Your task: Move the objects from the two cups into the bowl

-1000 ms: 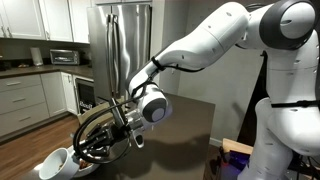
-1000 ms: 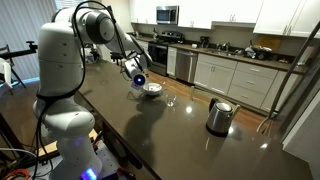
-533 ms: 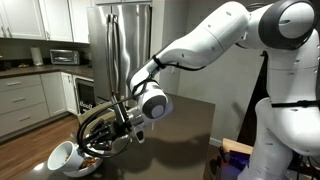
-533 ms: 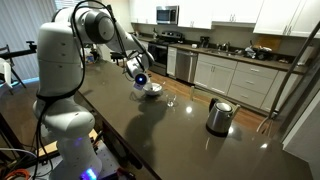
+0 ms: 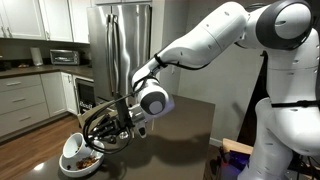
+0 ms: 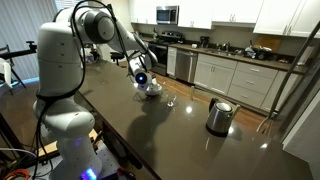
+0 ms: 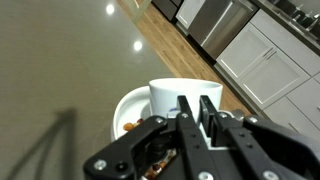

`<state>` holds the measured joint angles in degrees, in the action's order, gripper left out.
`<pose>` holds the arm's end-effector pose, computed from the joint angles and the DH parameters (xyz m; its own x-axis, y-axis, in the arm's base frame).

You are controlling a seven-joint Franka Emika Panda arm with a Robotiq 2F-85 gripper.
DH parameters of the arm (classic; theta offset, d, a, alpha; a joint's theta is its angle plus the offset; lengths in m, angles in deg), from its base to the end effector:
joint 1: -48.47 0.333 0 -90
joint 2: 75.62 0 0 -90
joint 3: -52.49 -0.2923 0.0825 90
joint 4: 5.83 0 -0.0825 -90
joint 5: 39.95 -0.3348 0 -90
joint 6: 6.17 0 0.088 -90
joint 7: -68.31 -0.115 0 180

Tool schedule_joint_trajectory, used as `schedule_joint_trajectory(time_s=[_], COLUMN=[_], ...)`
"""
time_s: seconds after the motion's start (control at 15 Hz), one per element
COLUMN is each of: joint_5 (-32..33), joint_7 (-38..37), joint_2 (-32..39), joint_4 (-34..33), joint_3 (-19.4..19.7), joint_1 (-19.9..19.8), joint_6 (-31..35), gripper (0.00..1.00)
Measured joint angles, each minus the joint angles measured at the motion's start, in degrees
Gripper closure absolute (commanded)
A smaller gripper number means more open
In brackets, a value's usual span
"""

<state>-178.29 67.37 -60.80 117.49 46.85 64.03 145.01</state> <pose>0.4929 0.1752 0.2830 0.0356 -0.5751 -0.8173 -0.7341 0.5398 -0.4119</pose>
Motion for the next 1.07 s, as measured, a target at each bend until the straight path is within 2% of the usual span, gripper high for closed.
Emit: schedule_joint_trajectory(time_s=[0.33,0.87,0.93,1.07], joint_5=[-3.55,-10.73,-10.71,-10.6], joint_7=[8.33,25.31,26.01,26.01], joint_2=[0.33,0.33,0.33,0.33], joint_4=[-0.04,-2.57,-2.89,-3.42], joint_3=[-0.09,1.34,2.17,3.87], joint_1=[1.46,8.19,8.99,10.04], joint_6=[3.54,11.91,12.28,12.41], gripper=[0.94,0.94,0.85,0.85])
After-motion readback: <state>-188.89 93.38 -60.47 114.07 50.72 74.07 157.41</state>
